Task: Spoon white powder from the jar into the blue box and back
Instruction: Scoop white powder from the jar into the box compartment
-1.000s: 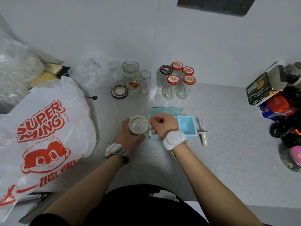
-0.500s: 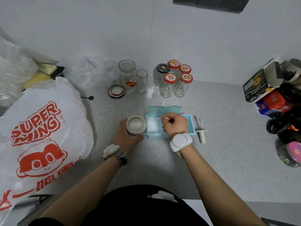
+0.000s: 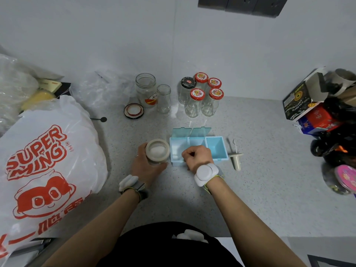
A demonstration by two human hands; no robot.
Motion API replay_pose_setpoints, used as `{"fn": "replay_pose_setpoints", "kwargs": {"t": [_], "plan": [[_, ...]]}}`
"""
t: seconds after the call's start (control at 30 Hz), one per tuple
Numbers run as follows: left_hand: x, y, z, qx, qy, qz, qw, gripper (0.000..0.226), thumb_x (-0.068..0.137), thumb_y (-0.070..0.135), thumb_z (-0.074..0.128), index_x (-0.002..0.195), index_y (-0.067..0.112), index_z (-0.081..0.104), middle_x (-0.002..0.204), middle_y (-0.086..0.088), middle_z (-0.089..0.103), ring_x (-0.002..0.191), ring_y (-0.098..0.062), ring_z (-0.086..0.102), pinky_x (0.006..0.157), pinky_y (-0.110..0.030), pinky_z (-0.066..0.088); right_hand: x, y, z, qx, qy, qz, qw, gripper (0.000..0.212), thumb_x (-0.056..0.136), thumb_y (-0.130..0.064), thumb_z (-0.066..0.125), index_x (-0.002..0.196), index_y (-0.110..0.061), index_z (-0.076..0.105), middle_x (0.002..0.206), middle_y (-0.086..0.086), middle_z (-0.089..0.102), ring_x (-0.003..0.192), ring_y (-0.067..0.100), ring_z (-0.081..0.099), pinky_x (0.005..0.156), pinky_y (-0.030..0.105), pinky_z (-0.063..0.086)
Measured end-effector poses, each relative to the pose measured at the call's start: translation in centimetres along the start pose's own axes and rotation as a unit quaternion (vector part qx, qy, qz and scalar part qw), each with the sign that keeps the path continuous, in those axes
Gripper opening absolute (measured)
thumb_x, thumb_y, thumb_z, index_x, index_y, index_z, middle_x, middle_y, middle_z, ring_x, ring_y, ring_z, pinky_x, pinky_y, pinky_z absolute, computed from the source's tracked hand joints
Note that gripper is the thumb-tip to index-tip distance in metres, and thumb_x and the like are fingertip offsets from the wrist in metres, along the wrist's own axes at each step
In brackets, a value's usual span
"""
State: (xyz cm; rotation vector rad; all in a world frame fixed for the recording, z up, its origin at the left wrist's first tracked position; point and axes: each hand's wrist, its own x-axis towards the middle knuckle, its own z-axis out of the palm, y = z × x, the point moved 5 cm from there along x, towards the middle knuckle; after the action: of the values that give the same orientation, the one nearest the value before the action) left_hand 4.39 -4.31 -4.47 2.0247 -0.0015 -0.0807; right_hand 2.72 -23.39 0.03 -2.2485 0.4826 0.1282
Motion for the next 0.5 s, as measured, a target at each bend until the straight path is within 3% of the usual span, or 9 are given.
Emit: {"fn": "replay_pose_setpoints", "kwargs": {"t": [0.1,0.2,0.33,0.5], "plan": [[0.0,0.2,0.0,0.000,-0.005,0.001,1.000,0.081,0.067,0.030,0.086,0.131,0.025,0.037,0.114,0.011,0.053,0.099,-0.010,0.054,0.077,-0.018,0.040,-0.3,0.3,-0.6,0.046,0.018,0.037,0.998,0.022,0.083,-0.014,0.059,0.064,-0.013,0.070,0.054,0.009,0.063,0.044,0.019,0.058,0.056,0.019,0.054],[-0.1,0.4,-0.1,0.001,-0.005,0.007,1.000,0.081,0.067,0.029,0.086,0.132,0.023,0.037,0.115,0.011,0.052,0.099,-0.010,0.054,0.079,-0.023,0.041,-0.6,0.8,-0.9,0.146,0.042,0.094,0.984,0.024,0.082,-0.007,0.060,0.058,-0.010,0.066,0.052,0.008,0.059,0.031,0.012,0.050,0.041,0.018,0.047],[-0.2,0.4,-0.1,-0.001,0.005,0.008,1.000,0.080,0.067,0.030,0.087,0.130,0.024,0.039,0.114,0.011,0.054,0.099,-0.010,0.055,0.079,-0.025,0.043,-0.5,1.5,-1.1,0.239,0.058,0.153,0.957,0.028,0.081,-0.003,0.059,0.054,-0.008,0.064,0.054,0.008,0.058,0.032,0.011,0.050,0.043,0.025,0.052],[-0.2,0.2,-0.1,-0.010,0.003,0.007,1.000,0.080,0.067,0.031,0.086,0.130,0.025,0.039,0.115,0.012,0.055,0.100,-0.010,0.056,0.080,-0.027,0.045,-0.2,2.2,-1.1,0.307,0.060,0.189,0.931,0.027,0.083,0.000,0.057,0.057,-0.004,0.060,0.056,0.010,0.056,0.033,0.012,0.049,0.039,0.022,0.050]]}}
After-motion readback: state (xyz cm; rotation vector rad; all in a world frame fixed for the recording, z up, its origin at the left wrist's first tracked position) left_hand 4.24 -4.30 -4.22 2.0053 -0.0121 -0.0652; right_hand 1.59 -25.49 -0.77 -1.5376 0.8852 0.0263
